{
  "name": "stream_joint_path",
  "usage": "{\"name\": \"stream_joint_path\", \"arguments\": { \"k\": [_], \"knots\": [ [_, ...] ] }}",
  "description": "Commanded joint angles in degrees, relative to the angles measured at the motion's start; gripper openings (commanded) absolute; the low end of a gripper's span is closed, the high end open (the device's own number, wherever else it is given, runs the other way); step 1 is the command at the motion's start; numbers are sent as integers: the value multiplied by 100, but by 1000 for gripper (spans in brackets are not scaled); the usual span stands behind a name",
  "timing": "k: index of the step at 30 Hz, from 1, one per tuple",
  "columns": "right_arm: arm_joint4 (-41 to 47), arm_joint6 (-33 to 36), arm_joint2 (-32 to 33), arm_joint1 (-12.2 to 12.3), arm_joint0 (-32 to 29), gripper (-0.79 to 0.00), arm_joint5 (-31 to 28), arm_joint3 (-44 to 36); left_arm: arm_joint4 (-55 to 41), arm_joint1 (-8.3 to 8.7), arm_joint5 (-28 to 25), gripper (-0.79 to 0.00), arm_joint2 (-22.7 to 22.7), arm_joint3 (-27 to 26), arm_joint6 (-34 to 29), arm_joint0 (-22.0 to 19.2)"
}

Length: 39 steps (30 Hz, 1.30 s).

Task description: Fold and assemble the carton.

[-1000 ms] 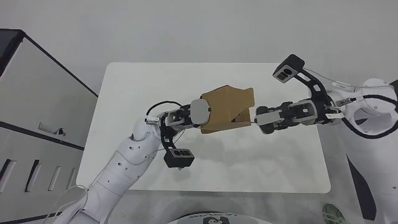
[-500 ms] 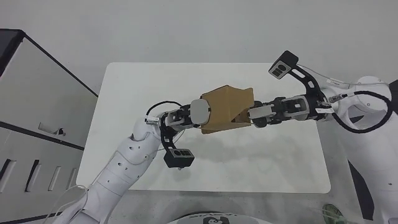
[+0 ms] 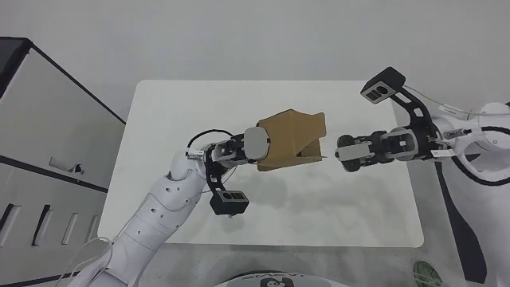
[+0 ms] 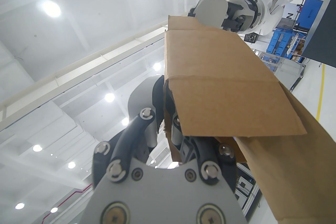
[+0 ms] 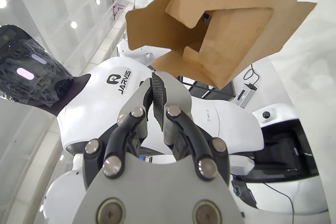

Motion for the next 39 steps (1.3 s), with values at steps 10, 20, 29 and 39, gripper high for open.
{"name": "stream_joint_path", "arguments": {
  "k": [10, 20, 29, 39],
  "knots": [
    [-195, -230, -341, -25, 121, -785, 75, 26, 0, 0, 0, -785, 0, 0, 0, 0],
    [-231, -496, -521, -46, 269, -785, 252, 129, 0, 0, 0, -785, 0, 0, 0, 0],
    [-456, -619, -693, -49, 441, -785, 499, 160, 0, 0, 0, -785, 0, 0, 0, 0],
    [-605, -725, -911, -65, 635, -785, 619, 214, 0, 0, 0, -785, 0, 0, 0, 0]
  ]
}}
